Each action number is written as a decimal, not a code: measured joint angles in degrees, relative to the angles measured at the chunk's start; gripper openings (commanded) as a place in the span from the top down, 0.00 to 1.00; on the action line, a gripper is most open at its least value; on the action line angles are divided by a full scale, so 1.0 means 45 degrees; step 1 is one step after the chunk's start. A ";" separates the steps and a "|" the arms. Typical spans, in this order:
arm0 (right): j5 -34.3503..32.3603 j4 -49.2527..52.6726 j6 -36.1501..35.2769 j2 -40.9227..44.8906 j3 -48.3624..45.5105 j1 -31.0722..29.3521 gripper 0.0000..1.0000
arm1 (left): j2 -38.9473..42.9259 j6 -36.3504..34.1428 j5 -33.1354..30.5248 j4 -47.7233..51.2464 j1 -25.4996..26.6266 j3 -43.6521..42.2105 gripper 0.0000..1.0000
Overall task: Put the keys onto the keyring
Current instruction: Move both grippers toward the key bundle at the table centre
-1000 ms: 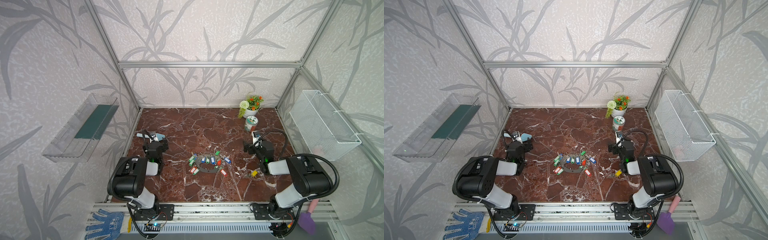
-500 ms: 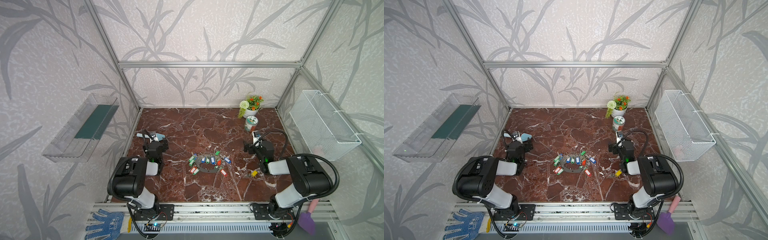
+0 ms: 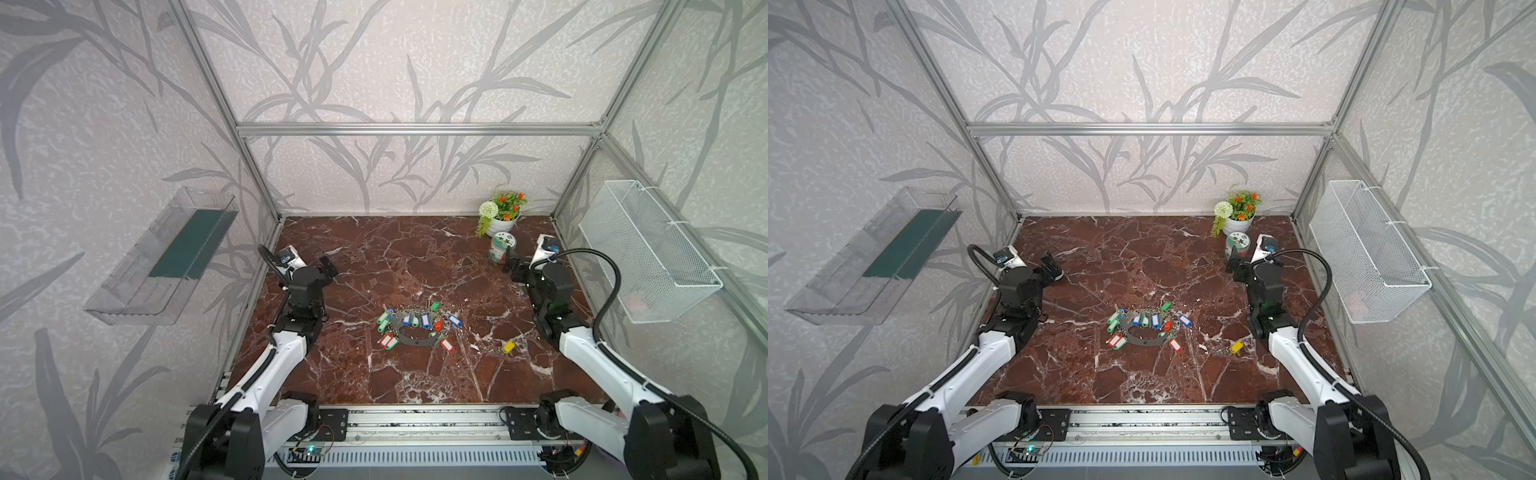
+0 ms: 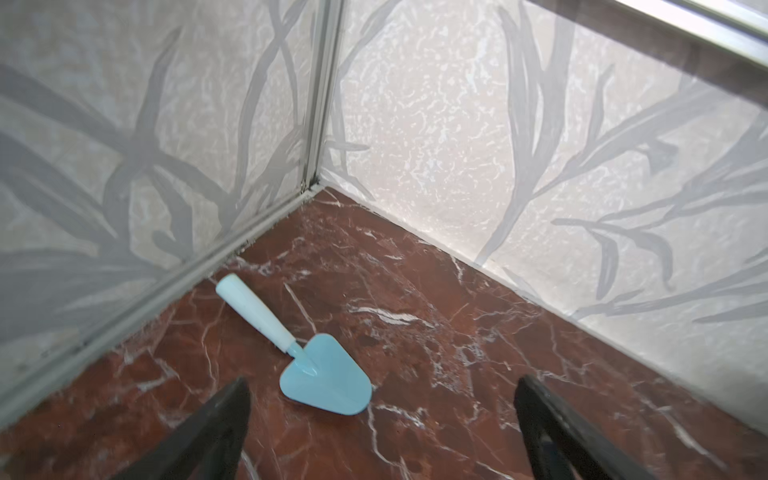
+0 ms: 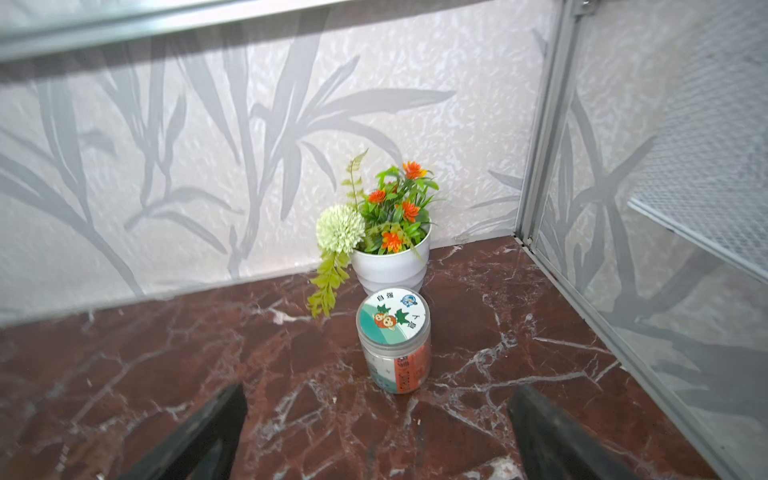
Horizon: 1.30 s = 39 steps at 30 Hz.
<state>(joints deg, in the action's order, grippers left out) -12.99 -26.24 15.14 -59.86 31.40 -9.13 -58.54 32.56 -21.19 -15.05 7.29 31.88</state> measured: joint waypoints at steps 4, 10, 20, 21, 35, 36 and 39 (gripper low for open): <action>0.1015 0.1559 0.1569 0.0442 0.0049 -0.0194 0.01 | 0.0913 0.2497 0.2229 0.2025 -0.0325 -0.0209 0.01; 0.1773 0.4857 0.1127 -0.0782 0.2477 -0.3988 0.14 | 0.2181 0.3434 0.6649 0.4605 -0.0350 -0.0214 0.03; 0.4318 0.7742 -0.0034 -0.6266 0.6266 -0.6853 0.34 | 0.2914 0.1132 1.1919 0.8990 -0.0355 0.2346 0.03; 0.4629 0.7966 -0.0039 -0.6742 0.6533 -0.6907 0.34 | 0.2856 0.0908 1.2308 0.9238 -0.0364 0.2521 0.03; 0.6912 0.9437 0.0073 -1.0967 0.9568 -0.7164 0.61 | 0.2205 -0.0146 1.3376 1.0346 -0.0622 0.2701 0.03; 0.7019 0.9520 0.0097 -1.1137 0.9700 -0.7164 0.62 | 0.2205 -0.0146 1.3381 1.0350 -0.0622 0.2696 0.03; 0.7281 0.9666 0.0107 -1.1715 1.0171 -0.7193 0.62 | 0.2205 -0.0146 1.3391 1.0346 -0.0627 0.2691 0.03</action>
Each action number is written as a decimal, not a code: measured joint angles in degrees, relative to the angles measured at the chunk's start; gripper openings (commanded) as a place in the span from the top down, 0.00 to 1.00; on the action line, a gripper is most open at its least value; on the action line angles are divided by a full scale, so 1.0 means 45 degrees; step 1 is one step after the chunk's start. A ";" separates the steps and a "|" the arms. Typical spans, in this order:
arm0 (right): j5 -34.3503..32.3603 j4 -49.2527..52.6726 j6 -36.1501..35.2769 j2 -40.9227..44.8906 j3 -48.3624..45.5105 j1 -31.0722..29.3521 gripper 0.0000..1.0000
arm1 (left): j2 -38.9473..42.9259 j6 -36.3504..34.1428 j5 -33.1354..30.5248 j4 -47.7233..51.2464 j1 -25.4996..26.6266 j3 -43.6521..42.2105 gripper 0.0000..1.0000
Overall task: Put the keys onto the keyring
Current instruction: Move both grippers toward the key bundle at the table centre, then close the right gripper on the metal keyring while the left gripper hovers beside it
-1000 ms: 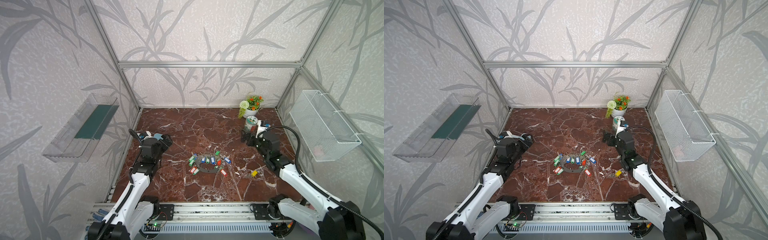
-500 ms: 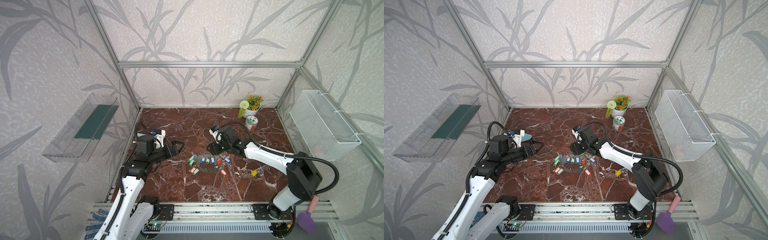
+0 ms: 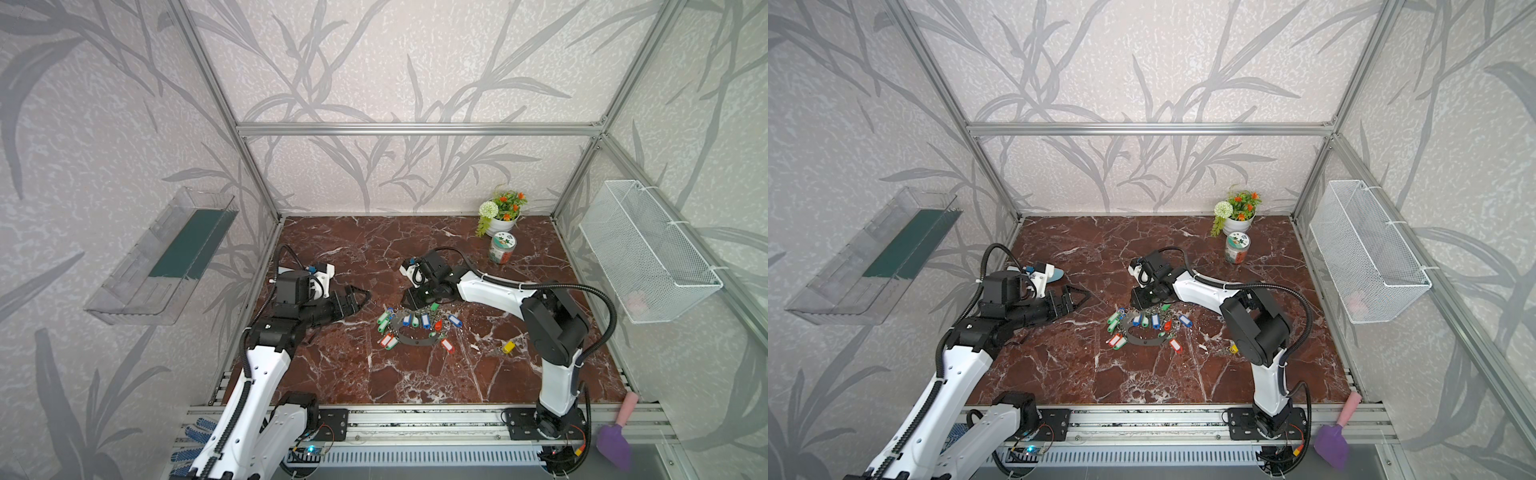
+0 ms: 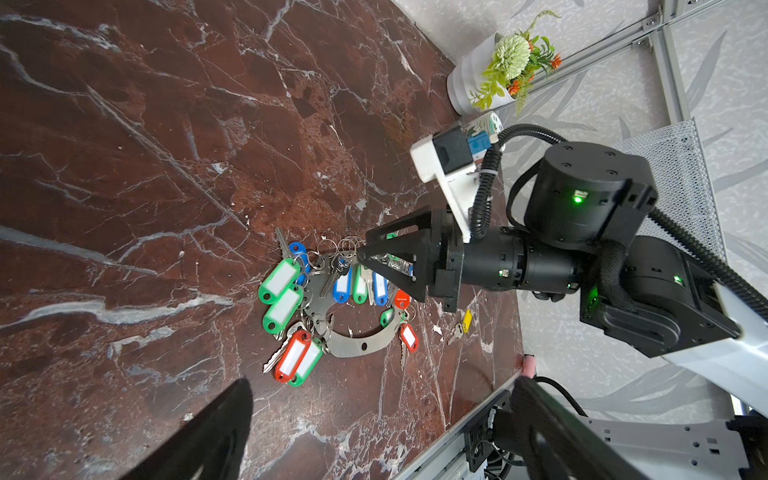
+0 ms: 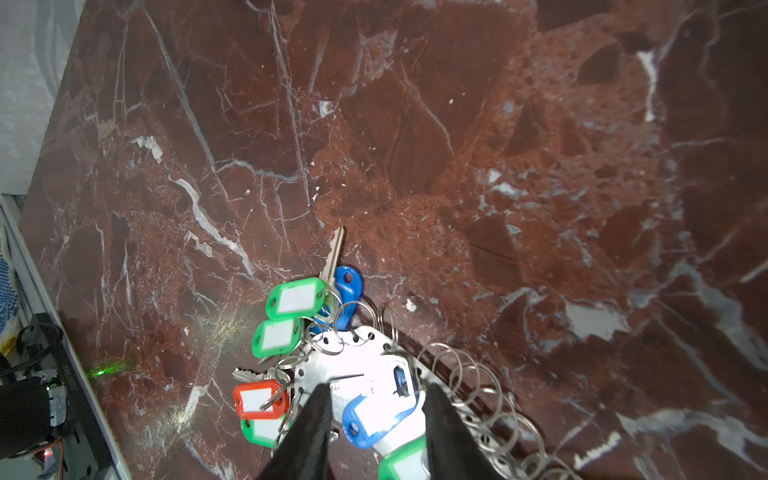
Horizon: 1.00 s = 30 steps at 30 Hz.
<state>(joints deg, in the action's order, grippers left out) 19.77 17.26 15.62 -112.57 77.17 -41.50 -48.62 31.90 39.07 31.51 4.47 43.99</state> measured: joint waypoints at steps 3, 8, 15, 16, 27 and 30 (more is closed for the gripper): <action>0.0170 0.0049 0.0058 -0.0418 0.0277 -0.0044 0.62 | -0.0019 0.0000 0.0015 -0.0005 -0.0019 0.0000 0.03; 0.0272 0.0233 0.0097 -0.0933 0.0661 -0.0044 0.62 | -0.0136 0.0000 0.0019 -0.0019 -0.0087 0.0000 0.03; 0.0233 0.0330 0.0131 -0.1302 0.1088 -0.0044 0.62 | -0.0267 0.0005 0.0019 -0.0049 -0.0151 0.0000 0.04; 0.0238 0.0335 0.0141 -0.1379 0.1171 -0.0044 0.63 | -0.0282 0.0000 0.0019 -0.0049 -0.0160 0.0000 0.04; 0.0321 0.0554 0.0199 -0.1957 0.1423 -0.0044 0.74 | -0.0287 0.0005 0.0019 -0.0049 -0.0204 -0.0005 0.04; 0.0398 0.0563 0.0194 -0.1957 0.1443 -0.0044 0.78 | -0.0287 0.0005 0.0015 -0.0063 -0.0233 -0.0058 0.04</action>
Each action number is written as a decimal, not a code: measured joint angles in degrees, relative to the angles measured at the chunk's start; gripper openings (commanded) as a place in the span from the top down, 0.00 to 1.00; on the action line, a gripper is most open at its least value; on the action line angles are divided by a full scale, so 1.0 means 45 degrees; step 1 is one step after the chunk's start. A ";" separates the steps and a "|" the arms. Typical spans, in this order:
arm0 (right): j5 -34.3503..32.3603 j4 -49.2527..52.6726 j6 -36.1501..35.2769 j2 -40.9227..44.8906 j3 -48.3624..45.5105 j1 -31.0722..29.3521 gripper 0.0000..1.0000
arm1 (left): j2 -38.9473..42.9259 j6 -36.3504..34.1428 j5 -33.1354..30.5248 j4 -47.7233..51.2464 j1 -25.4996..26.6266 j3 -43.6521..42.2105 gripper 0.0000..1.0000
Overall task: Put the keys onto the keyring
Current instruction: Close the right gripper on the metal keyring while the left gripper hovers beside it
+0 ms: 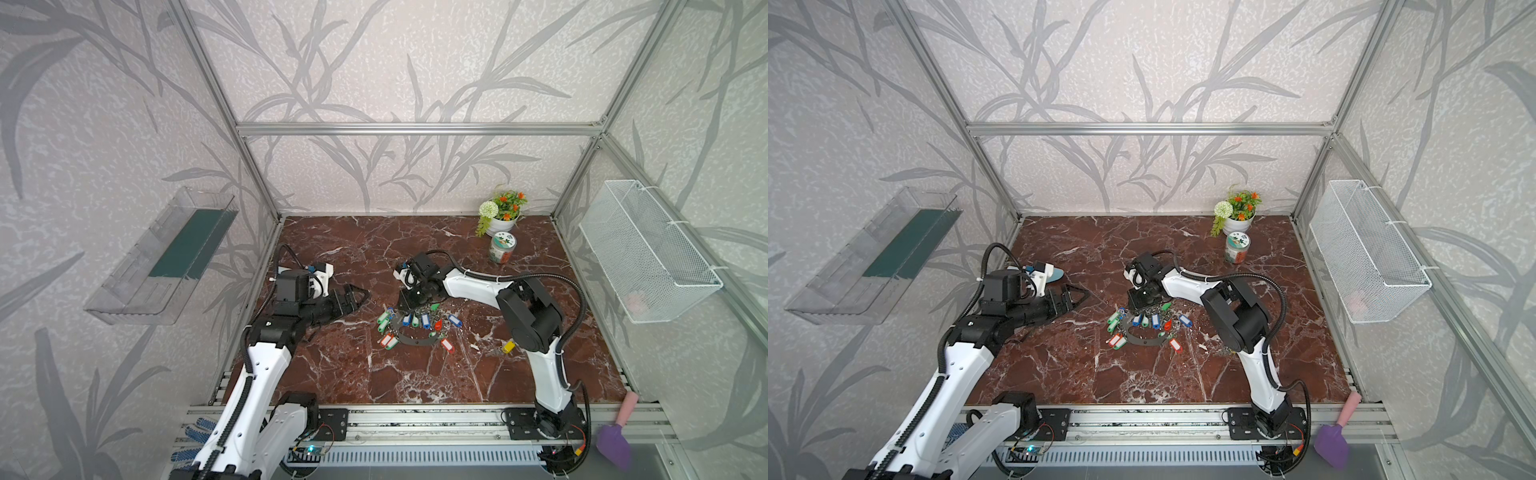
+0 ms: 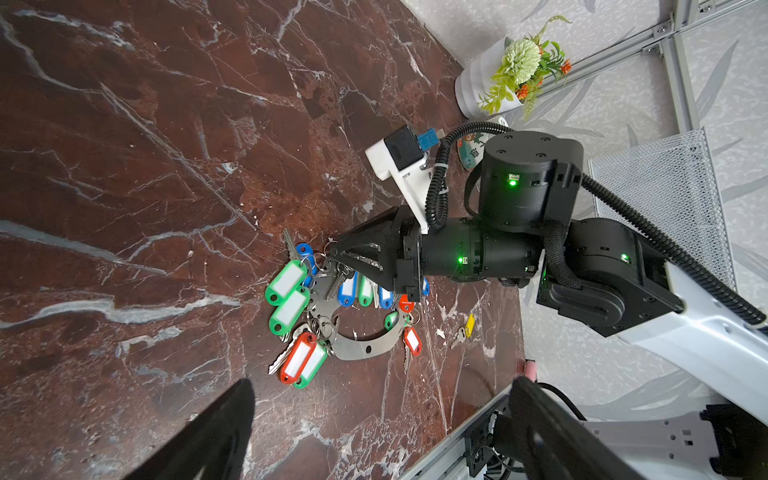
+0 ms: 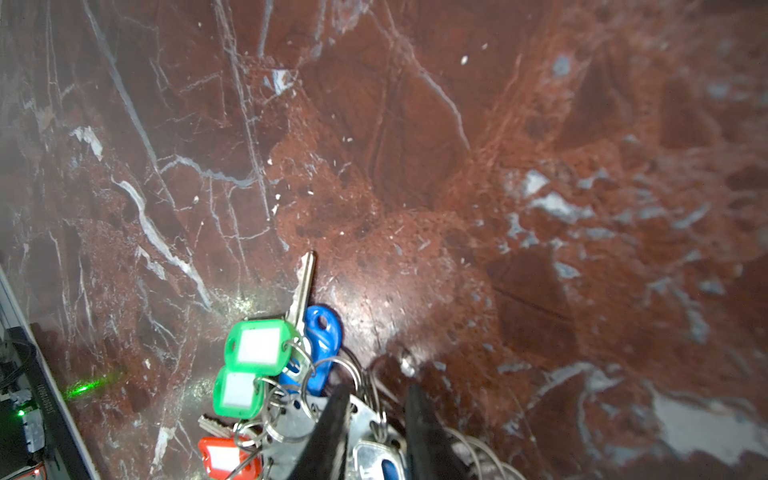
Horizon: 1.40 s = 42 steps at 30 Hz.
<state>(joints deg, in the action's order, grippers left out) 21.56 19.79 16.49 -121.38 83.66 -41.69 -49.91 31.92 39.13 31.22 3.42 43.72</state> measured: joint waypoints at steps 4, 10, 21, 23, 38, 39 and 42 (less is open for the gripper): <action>0.0019 0.0000 -0.0010 -0.0010 0.0005 0.0000 0.83 | -0.0015 0.0000 0.0000 0.0000 -0.0049 -0.0053 0.05; 0.0102 0.0010 -0.0005 -0.0024 0.0015 0.0000 0.89 | -0.0015 0.0005 0.0000 0.0005 -0.0117 -0.0073 0.05; 0.0228 0.0015 0.0034 -0.0015 0.0044 0.0000 1.00 | -0.0015 0.0005 0.0000 0.0000 -0.0189 -0.0078 0.05; 0.0209 0.0039 -0.0015 0.0039 0.0039 -0.0010 1.00 | -0.0015 0.0005 0.0000 0.0000 -0.0199 -0.0078 0.05; -0.0131 -0.0379 -0.2089 0.4721 -0.2273 -0.0408 1.00 | 0.0690 0.0369 -0.0865 -0.0316 -0.0219 -0.0340 0.15; 0.0019 -0.0520 -0.2225 0.4940 -0.2443 -0.0384 1.00 | 0.0840 0.0500 -0.0986 -0.0447 -0.0219 -0.0423 0.16; 0.0743 -0.1015 -0.2618 0.5523 -0.2943 -0.0189 1.00 | 0.1137 0.0840 -0.1205 -0.0811 -0.0219 -0.0500 0.21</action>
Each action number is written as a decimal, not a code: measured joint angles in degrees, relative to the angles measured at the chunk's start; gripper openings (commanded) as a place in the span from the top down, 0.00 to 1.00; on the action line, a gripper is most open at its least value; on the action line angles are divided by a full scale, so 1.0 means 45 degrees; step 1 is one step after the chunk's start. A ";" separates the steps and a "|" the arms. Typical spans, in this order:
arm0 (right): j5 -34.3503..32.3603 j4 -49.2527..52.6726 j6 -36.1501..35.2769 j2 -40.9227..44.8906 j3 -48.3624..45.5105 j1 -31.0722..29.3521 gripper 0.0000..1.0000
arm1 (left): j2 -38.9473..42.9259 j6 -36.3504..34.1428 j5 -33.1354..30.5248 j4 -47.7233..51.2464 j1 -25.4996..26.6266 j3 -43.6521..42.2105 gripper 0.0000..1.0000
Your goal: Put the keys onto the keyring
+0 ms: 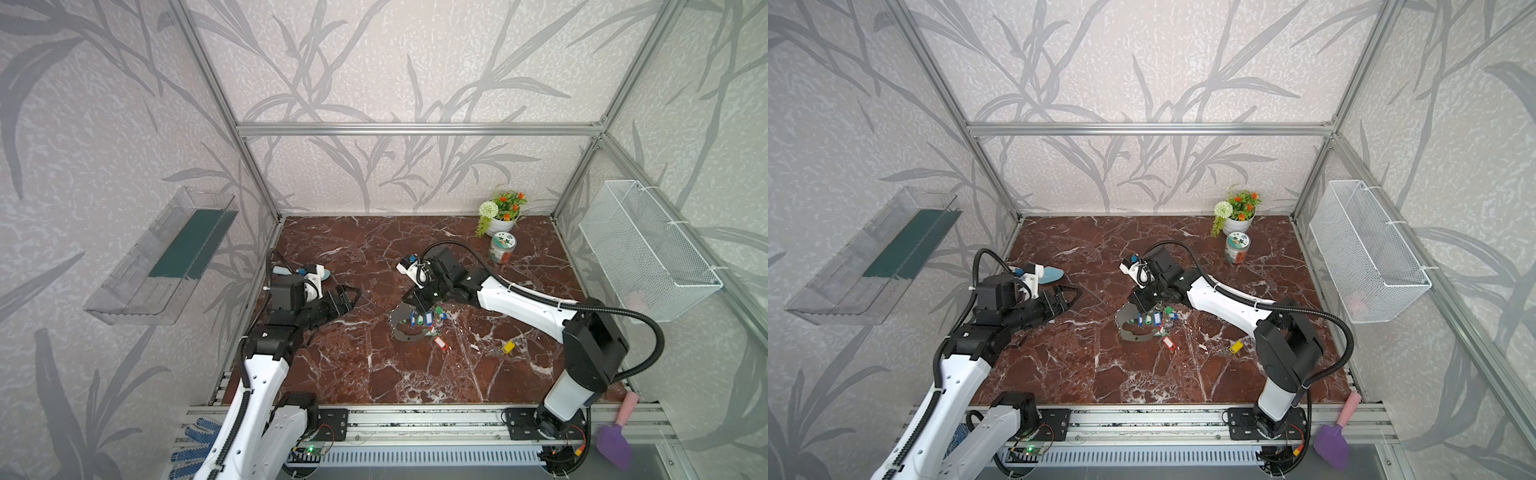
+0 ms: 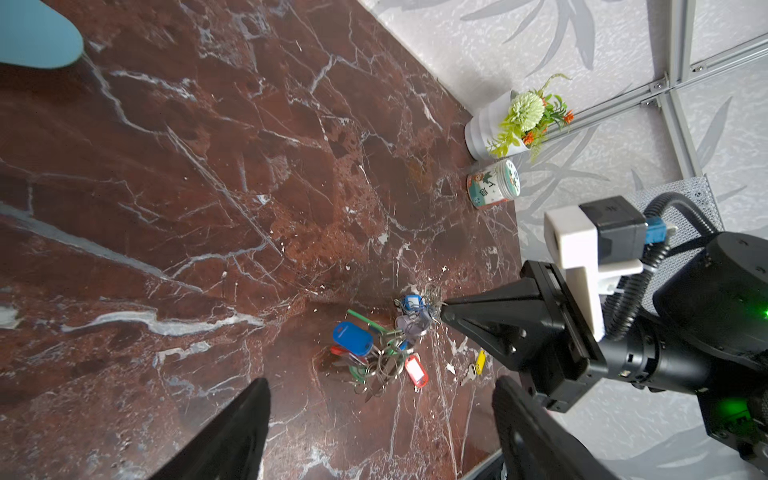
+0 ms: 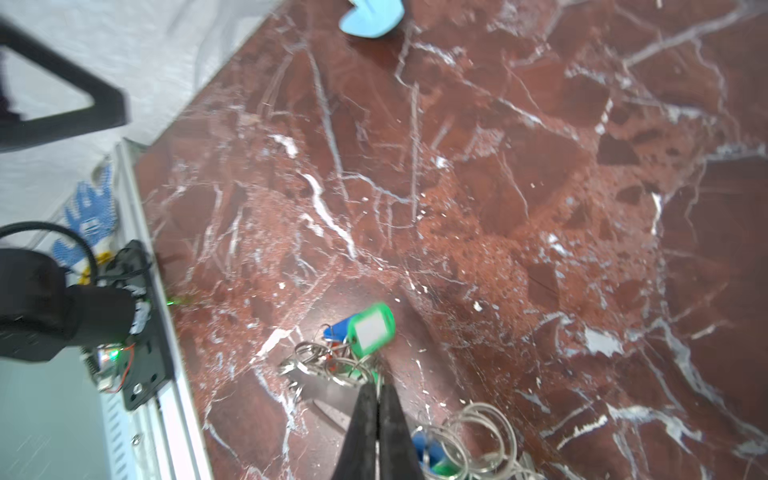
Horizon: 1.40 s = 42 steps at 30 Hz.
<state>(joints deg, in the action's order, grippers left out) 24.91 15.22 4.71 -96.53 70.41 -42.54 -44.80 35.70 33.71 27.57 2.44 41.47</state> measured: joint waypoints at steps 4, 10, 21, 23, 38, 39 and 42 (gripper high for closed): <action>0.1423 -0.1311 -0.0049 0.0665 -0.0860 0.0544 1.00 | 0.0083 0.0024 -0.0112 -0.0301 0.0000 0.0219 0.28; 0.2900 -0.3254 0.0146 0.1637 -0.2137 0.1234 1.00 | 0.0393 -0.0612 0.0092 -0.1064 0.0000 0.0656 0.35; 0.5275 -0.6664 0.1525 0.2759 -0.3536 0.2331 1.00 | -0.0107 -0.1647 -0.0287 -0.1758 0.0029 0.1826 0.49; 0.5571 -0.7091 0.1778 0.2846 -0.3672 0.2492 1.00 | -0.0539 -0.1753 -0.0253 -0.1909 0.0141 0.1870 0.50; 0.7893 -1.2366 0.5722 0.2837 -0.4648 0.3084 1.00 | -0.2293 -0.2472 -0.0481 -0.5221 0.4250 0.1404 0.56; 0.8038 -1.2808 0.6013 0.2778 -0.4648 0.3113 1.00 | -0.2399 -0.2477 -0.0476 -0.5484 0.4449 0.1302 0.55; 0.8490 -1.4188 0.7121 0.2477 -0.4648 0.3152 1.00 | -0.2744 -0.2589 -0.0379 -0.6290 0.5212 0.0971 0.55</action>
<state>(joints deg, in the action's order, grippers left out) 63.11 -48.62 36.75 -85.38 49.50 -28.36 -57.14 24.05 32.01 -0.73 25.89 45.84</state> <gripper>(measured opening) 0.050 0.445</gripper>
